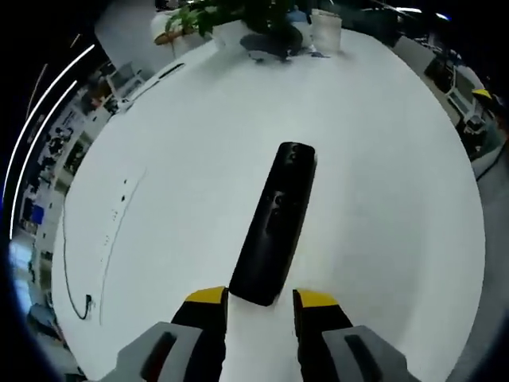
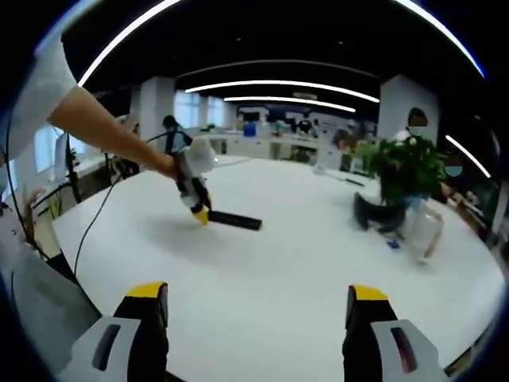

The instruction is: Press the specified remote control buttons in sequence, fully releasing each button before pressing the next.

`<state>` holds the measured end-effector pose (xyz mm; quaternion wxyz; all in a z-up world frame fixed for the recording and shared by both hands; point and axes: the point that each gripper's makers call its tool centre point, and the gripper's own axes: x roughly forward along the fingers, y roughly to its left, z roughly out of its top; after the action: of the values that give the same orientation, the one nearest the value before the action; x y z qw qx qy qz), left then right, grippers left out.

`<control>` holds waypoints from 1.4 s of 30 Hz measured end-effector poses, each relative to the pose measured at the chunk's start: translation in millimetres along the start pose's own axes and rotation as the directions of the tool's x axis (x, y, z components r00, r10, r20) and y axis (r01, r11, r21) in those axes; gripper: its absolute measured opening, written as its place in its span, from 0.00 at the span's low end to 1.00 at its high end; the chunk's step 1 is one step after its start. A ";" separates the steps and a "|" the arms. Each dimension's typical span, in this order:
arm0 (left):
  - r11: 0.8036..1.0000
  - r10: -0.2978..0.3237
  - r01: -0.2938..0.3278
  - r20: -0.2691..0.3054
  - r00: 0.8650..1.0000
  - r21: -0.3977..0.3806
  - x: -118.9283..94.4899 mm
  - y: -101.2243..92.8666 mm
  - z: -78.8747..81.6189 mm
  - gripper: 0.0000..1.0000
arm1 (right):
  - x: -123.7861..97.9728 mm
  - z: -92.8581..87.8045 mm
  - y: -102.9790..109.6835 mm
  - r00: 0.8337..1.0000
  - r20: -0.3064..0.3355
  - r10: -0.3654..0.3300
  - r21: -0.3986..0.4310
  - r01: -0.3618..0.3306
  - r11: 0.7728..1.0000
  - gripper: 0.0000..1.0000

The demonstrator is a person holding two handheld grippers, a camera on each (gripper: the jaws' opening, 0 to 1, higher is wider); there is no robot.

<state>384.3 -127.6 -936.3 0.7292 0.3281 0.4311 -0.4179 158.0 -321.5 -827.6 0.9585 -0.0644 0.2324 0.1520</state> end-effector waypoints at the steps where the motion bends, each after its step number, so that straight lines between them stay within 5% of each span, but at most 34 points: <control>1: 1.000 -0.001 0.002 0.021 1.000 -0.024 -3.1 -3.3 0.0 0.40 | -0.4 0.7 -0.6 1.000 0.004 -0.003 0.002 0.003 1.000 0.92; 3: 0.994 0.000 0.012 0.109 0.994 -0.108 -13.6 -16.5 1.4 0.46 | -1.8 3.2 -0.7 1.000 0.019 -0.003 0.006 0.003 1.000 0.92; 7: 0.993 0.045 -0.019 0.225 0.973 -0.119 -33.4 -37.1 2.9 0.55 | -4.3 7.3 -0.3 0.999 0.041 0.000 0.010 -0.001 1.000 0.92; 10: 0.989 0.054 -0.017 0.254 0.966 -0.145 -44.4 -52.8 -2.2 0.61 | -5.6 9.5 -0.5 0.999 0.054 0.001 0.021 -0.002 1.000 0.92; 15: 0.971 0.117 -0.031 0.358 0.926 -0.236 -72.6 -77.6 -7.8 0.66 | -8.9 14.0 -5.9 0.997 0.080 -0.016 0.048 0.012 0.999 0.93; 20: 0.958 0.204 -0.095 0.411 0.888 -0.270 -102.3 -87.5 -13.8 0.64 | -10.4 17.4 -14.0 0.995 0.095 -0.031 0.100 0.021 0.995 0.95; 22: 0.956 0.211 -0.099 0.410 0.887 -0.278 -108.4 -90.9 -21.1 0.65 | -12.1 20.3 -17.2 0.993 0.109 -0.036 0.116 0.023 0.993 0.95; 26: 0.935 0.253 -0.102 0.439 0.862 -0.340 -129.2 -100.8 -31.7 0.69 | -16.7 25.2 -26.7 0.990 0.130 -0.055 0.125 0.038 0.991 0.97; 33: 0.889 0.355 -0.119 0.500 0.790 -0.442 -164.8 -124.5 -49.0 0.85 | -24.1 26.0 -39.9 0.984 0.150 -0.099 0.143 0.077 0.987 0.97; 40: 0.817 0.502 -0.190 0.509 0.699 -0.545 -190.5 -146.5 -73.9 0.89 | -20.6 19.3 -36.3 0.985 0.138 -0.102 0.125 0.085 0.989 0.97; 42: 0.804 0.527 -0.222 0.488 0.696 -0.551 -191.5 -154.1 -83.3 0.91 | -20.6 19.6 -37.4 0.985 0.137 -0.103 0.121 0.087 0.989 0.96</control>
<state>163.9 -62.2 -816.0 0.9554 0.0765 0.1728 -0.2271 160.9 -358.5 -798.7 0.9810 -0.0091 0.1682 0.0966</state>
